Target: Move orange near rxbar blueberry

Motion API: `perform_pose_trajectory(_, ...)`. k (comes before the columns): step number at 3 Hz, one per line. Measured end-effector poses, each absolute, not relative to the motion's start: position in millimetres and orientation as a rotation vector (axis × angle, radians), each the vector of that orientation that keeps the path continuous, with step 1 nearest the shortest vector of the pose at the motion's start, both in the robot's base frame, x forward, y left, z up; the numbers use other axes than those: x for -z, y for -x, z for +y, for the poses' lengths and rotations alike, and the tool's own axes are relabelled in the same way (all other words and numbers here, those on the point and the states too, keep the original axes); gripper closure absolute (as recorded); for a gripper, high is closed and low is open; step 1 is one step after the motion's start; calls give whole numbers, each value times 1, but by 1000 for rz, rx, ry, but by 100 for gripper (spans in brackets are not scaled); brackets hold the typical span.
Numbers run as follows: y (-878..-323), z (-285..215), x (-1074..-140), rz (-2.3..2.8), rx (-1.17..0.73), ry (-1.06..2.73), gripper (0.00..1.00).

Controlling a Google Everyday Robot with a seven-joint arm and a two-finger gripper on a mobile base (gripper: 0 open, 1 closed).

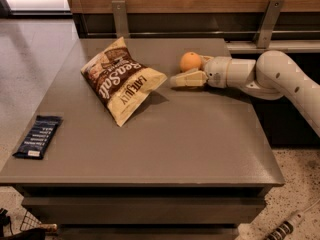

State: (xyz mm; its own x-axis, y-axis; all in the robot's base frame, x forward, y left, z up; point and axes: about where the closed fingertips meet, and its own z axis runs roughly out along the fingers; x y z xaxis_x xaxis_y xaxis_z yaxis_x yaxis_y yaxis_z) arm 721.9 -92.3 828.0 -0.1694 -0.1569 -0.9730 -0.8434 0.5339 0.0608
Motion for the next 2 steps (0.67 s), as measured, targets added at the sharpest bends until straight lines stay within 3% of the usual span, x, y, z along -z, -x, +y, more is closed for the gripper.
perform_pose_trajectory(2,-722,-86,-827,1653,-774,865,62)
